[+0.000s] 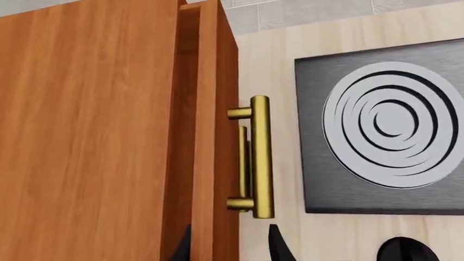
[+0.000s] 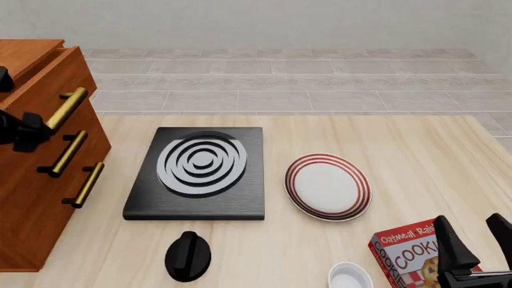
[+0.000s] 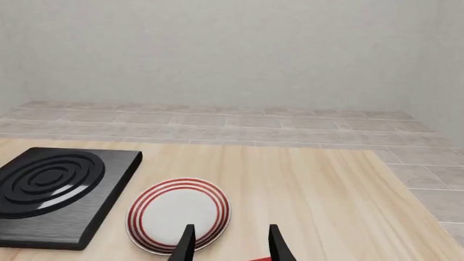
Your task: Pick the akita bowl in the top layer of the wooden cabinet and place it on the plate.
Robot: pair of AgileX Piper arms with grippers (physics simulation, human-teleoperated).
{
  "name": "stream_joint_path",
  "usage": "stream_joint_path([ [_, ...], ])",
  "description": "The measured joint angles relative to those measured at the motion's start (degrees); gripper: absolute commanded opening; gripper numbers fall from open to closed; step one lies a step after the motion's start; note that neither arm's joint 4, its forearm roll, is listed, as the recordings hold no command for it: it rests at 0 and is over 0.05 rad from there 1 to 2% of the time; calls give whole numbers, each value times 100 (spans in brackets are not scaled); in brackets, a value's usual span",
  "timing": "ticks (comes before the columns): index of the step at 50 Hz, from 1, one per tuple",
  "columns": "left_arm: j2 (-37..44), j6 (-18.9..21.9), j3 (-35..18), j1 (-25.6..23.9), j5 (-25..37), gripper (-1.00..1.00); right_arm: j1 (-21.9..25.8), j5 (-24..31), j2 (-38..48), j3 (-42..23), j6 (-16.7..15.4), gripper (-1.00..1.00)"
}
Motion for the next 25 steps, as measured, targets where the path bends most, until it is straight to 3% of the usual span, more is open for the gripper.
stream_joint_path([
  [25, -13, -220, 72, -182, -21, 100, -11, 237, -238, -11, 14, 100],
])
